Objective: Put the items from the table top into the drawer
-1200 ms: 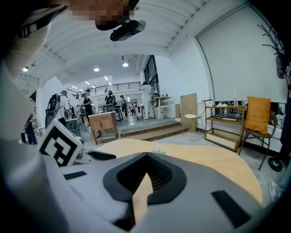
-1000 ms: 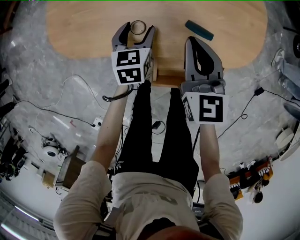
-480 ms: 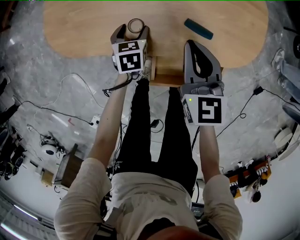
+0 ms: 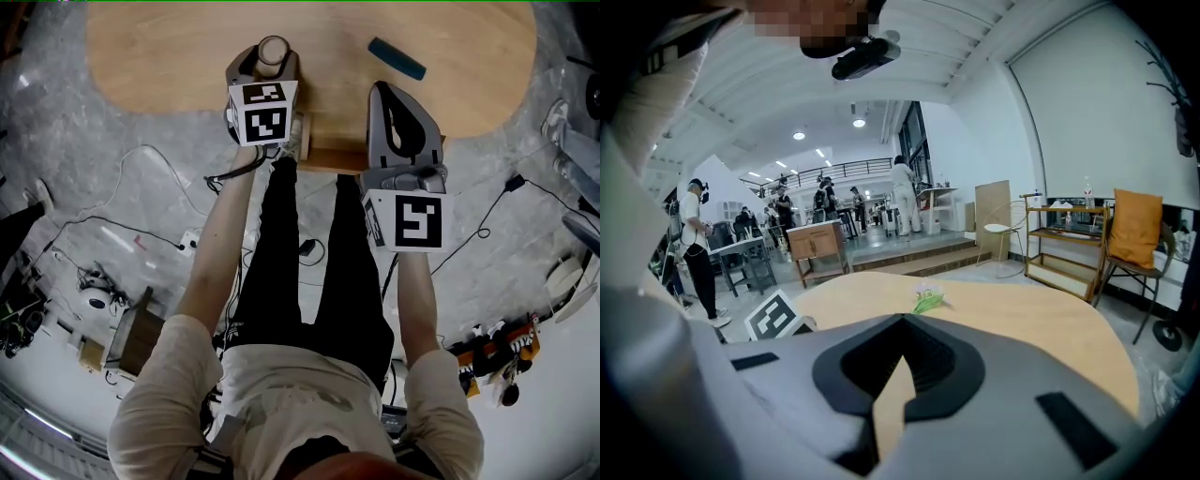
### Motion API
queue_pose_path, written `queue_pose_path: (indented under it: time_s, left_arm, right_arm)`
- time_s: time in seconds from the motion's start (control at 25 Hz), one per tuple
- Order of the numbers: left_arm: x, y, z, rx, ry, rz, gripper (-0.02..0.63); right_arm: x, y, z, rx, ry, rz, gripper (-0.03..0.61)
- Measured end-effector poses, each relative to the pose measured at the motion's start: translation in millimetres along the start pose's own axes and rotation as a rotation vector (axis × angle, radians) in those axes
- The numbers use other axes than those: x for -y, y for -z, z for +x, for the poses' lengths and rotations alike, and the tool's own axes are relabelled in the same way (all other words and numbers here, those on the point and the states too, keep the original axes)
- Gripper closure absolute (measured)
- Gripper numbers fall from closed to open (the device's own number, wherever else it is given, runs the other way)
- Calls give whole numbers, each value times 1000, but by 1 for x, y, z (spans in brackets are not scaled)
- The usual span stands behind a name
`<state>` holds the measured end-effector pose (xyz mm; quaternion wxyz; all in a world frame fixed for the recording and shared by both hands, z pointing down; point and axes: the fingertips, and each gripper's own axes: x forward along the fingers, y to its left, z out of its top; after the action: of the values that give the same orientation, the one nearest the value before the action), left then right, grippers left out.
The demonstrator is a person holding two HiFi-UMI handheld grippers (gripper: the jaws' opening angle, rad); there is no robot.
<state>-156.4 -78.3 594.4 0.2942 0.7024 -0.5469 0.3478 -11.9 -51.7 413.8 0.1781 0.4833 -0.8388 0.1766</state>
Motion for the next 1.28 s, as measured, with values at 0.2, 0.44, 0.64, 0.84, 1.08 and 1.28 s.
queue_pose_path:
  time_s: [0.2, 0.44, 0.64, 0.84, 1.08, 1.28]
  left_arm:
    - [4, -4, -4, 14, -6, 28, 365]
    - [56, -37, -66, 158, 110, 175, 367]
    - [103, -37, -134, 214, 218, 234, 367]
    - [115, -30, -169, 199, 250, 226, 367]
    - [108, -24, -165, 182, 224, 229, 367]
    - [135, 16, -136, 123, 325, 385, 367]
  right_arm:
    - [2, 1, -4, -1, -1, 1, 577]
    - [5, -1, -14, 5, -6, -7, 577]
    - [8, -1, -25, 4, 13, 24, 577]
    - [12, -5, -33, 10, 27, 42, 577]
    - [15, -3, -31, 11, 30, 43, 577]
    - [13, 5, -30, -4, 20, 29, 577]
